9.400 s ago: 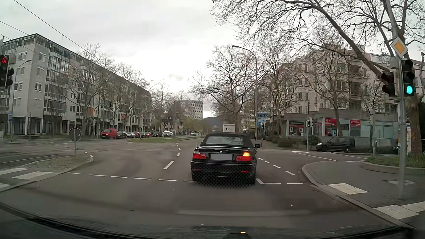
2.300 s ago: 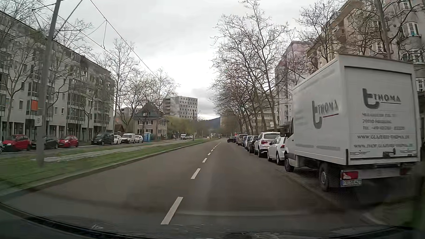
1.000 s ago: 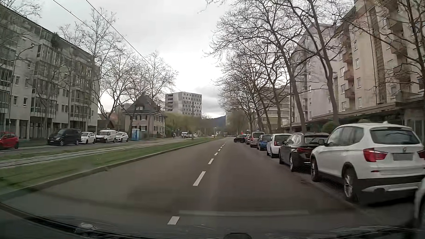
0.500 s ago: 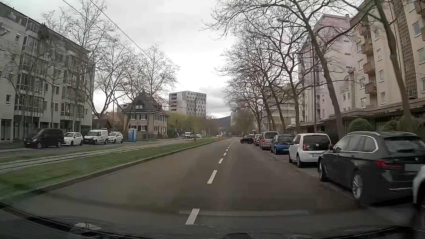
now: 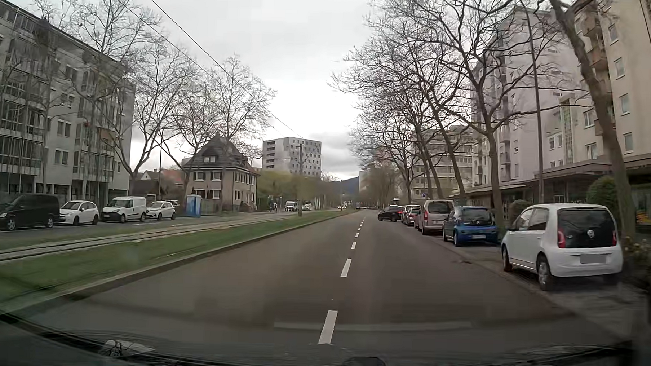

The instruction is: Follow the waypoints while adhering to traffic rules and regulations

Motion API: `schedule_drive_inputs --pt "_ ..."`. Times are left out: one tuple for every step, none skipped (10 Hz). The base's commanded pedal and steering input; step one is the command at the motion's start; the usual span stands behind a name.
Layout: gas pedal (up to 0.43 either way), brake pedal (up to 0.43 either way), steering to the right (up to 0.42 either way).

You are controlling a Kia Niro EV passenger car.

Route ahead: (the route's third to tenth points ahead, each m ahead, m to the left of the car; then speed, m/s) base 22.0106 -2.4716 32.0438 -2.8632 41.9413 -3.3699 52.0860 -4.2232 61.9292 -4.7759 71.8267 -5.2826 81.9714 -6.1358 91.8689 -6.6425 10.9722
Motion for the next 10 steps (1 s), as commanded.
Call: schedule_drive_inputs --pt "0.150 0.000 -0.006" --pt "0.150 0.000 -0.005" --pt "0.150 0.000 -0.005" --pt "0.157 0.000 -0.005" --pt "0.157 0.000 -0.004" --pt "0.157 0.000 -0.004" --pt "0.157 0.000 -0.004" --pt "0.157 0.000 -0.004" --pt "0.157 0.000 -0.004" --pt "0.157 0.000 -0.003"
